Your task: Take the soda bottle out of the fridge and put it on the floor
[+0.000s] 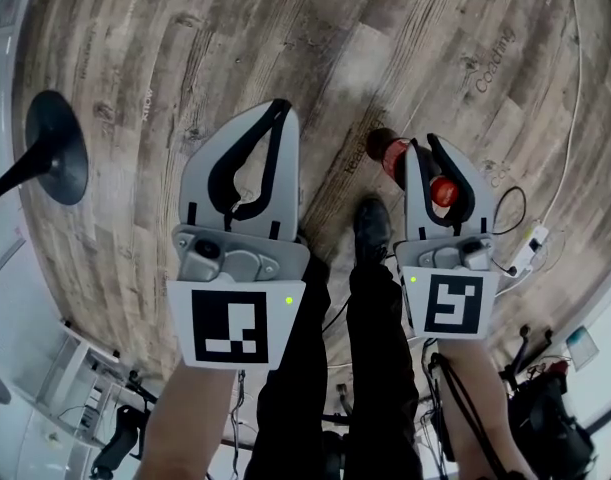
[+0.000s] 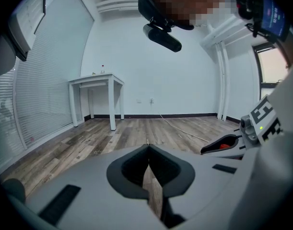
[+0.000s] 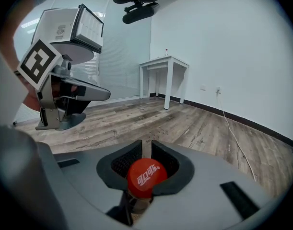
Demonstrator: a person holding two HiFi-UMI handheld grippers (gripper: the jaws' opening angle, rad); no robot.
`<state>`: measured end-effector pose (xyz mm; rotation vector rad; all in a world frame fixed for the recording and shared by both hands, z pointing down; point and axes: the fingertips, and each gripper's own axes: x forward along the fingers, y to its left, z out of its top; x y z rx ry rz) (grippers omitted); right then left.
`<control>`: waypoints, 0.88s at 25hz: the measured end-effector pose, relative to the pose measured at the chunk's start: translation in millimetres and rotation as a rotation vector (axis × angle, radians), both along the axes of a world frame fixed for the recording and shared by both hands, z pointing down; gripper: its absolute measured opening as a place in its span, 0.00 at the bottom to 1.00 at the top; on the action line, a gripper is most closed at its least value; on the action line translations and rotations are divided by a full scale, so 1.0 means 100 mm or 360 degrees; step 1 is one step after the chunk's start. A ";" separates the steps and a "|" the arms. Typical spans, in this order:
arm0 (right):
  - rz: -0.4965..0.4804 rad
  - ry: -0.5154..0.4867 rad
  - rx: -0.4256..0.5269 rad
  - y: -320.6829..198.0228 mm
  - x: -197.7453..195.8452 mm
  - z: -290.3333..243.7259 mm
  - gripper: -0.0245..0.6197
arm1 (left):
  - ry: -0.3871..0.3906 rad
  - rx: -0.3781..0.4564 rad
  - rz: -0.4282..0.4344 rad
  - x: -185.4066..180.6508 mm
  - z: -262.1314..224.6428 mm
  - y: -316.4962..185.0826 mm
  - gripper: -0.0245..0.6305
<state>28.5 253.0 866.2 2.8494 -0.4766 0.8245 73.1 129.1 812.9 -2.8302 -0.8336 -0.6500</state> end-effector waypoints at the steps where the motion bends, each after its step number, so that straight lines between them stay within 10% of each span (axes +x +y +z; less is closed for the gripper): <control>1: -0.0002 -0.0005 -0.0001 0.00 -0.01 0.03 0.15 | -0.0005 0.0006 0.0006 -0.01 0.02 0.00 0.06; 22: 0.0013 -0.0085 -0.0052 0.12 -0.22 0.63 0.15 | -0.0040 0.0044 0.0057 -0.17 0.37 0.04 0.06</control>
